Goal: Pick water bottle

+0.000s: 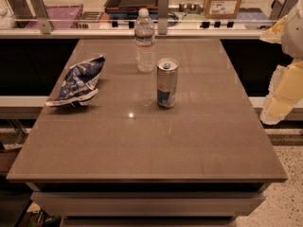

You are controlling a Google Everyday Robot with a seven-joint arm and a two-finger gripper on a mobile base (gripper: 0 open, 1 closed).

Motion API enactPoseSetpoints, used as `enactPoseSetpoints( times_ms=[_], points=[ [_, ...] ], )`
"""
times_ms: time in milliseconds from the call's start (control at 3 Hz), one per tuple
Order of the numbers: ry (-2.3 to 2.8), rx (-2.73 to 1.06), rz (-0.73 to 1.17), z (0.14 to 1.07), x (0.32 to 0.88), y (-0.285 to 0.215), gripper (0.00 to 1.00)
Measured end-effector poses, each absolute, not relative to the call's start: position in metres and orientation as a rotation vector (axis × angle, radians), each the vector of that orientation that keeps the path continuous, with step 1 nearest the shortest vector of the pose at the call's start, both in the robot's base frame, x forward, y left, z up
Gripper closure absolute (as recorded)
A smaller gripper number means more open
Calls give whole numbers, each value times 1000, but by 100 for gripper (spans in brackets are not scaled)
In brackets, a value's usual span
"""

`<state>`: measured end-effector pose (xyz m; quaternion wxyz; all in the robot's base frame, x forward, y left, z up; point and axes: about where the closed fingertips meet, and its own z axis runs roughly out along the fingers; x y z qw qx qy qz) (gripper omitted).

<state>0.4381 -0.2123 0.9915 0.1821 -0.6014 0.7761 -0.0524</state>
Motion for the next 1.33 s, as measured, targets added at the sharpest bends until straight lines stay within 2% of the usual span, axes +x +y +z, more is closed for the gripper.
enactPoseSetpoints(
  times_ms=[667, 1333],
  points=[
    [2185, -1669, -145, 996, 439, -210, 0],
    [2154, -1467, -83, 1014, 469, -194, 0]
  ],
)
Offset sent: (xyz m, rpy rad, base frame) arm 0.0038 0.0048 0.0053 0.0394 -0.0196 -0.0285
